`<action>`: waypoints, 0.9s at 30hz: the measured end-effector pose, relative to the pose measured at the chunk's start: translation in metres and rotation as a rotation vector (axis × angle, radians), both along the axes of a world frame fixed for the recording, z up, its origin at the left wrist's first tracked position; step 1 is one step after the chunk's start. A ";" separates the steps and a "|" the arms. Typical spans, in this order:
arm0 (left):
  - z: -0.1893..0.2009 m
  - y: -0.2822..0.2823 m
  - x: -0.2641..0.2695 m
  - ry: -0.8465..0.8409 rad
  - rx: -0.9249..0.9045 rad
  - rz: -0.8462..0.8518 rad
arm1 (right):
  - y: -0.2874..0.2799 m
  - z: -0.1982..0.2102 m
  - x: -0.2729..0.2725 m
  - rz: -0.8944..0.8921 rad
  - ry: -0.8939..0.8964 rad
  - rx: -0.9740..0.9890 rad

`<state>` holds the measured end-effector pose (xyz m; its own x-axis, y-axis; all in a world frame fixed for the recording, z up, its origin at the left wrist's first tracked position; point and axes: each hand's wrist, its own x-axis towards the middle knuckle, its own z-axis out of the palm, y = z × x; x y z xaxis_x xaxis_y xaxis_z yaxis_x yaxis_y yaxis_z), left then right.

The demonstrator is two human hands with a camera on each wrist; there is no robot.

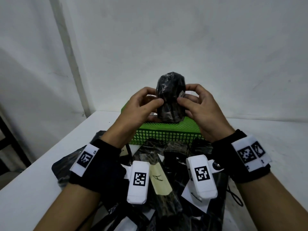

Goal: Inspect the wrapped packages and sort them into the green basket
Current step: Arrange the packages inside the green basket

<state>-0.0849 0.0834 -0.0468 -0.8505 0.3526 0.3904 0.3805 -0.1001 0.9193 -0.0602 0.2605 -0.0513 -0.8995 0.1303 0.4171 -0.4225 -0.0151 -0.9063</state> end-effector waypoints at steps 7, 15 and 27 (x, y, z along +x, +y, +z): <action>-0.001 -0.003 -0.001 0.091 -0.069 0.077 | 0.011 0.005 0.006 0.067 -0.063 0.140; 0.002 0.005 0.009 0.155 -0.100 0.067 | 0.008 0.007 0.004 -0.115 0.022 0.134; -0.001 0.005 0.006 0.164 -0.143 0.220 | 0.009 0.008 0.007 -0.039 -0.065 0.207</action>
